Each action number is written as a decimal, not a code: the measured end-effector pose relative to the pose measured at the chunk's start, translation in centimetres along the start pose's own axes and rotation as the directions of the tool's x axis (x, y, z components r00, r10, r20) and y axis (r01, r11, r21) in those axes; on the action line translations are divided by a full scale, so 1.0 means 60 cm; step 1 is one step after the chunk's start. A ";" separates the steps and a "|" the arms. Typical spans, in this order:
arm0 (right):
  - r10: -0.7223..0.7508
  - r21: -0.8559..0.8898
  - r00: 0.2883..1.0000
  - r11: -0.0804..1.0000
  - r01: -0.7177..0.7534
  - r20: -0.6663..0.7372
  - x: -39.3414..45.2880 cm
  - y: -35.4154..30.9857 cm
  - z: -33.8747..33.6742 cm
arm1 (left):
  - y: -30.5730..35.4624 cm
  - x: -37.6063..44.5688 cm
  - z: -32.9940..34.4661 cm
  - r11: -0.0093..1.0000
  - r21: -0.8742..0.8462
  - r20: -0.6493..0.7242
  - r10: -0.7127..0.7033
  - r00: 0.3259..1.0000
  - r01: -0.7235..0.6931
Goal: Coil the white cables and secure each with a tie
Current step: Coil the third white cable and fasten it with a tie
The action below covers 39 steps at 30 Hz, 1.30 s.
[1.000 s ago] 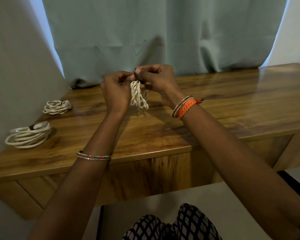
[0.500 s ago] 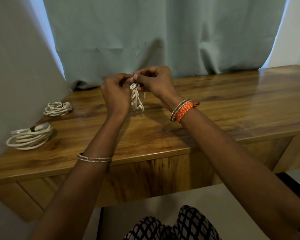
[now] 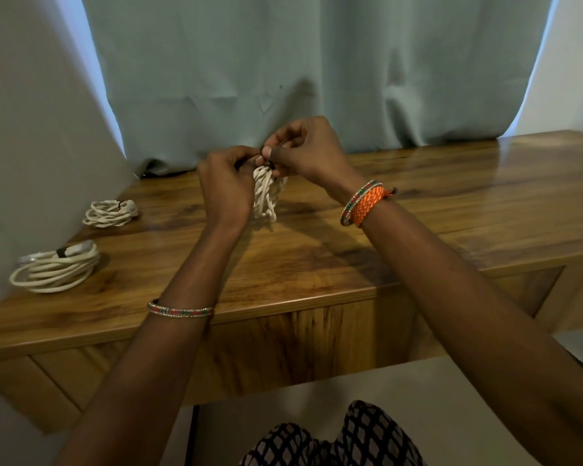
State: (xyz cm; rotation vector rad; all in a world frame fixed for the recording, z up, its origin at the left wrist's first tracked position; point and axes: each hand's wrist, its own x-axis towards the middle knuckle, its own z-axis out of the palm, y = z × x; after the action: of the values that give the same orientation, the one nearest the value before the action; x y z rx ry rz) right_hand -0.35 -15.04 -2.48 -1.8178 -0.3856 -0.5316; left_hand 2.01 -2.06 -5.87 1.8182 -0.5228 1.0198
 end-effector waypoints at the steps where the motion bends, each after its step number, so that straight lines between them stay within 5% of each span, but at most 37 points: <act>1: -0.024 -0.056 1.000 0.998 0.025 0.001 0.001 0.000 -0.001 | -0.001 0.000 0.000 1.000 0.002 0.009 0.010 1.000 -0.010; 5: -0.287 -0.421 0.957 0.864 0.275 0.036 0.005 0.003 -0.002 | -0.003 0.001 0.002 0.999 -0.038 0.074 0.034 0.997 -0.032; 10: -0.469 -0.554 0.868 0.684 0.475 0.166 0.014 0.011 -0.011 | -0.005 0.009 0.007 0.936 -0.319 0.219 -0.080 0.972 0.148; 16: -0.433 -0.526 0.890 0.729 0.438 0.141 0.005 0.026 -0.003 | 0.010 0.002 0.013 0.864 -0.404 0.377 -0.142 0.915 0.300; 20: -0.452 -0.458 0.885 0.813 0.359 -0.108 -0.001 0.035 -0.008 | 0.003 -0.001 0.016 0.894 -0.362 0.460 -0.075 0.885 0.263; 27: -0.307 -0.394 0.887 0.905 0.160 -0.345 -0.006 0.068 -0.018 | -0.002 -0.003 0.025 0.936 -0.264 0.655 -0.003 0.756 0.232; 32: -0.039 -0.219 0.896 0.974 -0.066 -0.442 0.001 0.065 -0.021 | 0.004 -0.001 0.020 0.928 -0.288 0.715 0.044 0.697 0.237; 35: 0.273 0.191 0.883 0.958 -0.213 -0.382 0.007 0.049 -0.020 | 0.002 -0.007 0.024 0.937 -0.301 0.701 0.092 0.707 0.177; 37: 0.454 0.469 0.856 0.829 -0.305 -0.246 0.005 0.029 -0.020 | 0.003 -0.011 0.024 0.942 -0.307 0.671 0.113 0.733 0.135; 39: 0.481 0.499 0.859 0.795 -0.344 -0.174 0.000 0.021 -0.024 | 0.002 -0.015 0.025 0.963 -0.269 0.635 0.157 0.756 0.026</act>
State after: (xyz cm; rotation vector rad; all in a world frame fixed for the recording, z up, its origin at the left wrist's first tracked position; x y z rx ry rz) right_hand 0.05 -16.77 -3.16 -1.2834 0.1050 -0.3511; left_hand 2.04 -3.50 -6.85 1.8907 -1.0999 0.2897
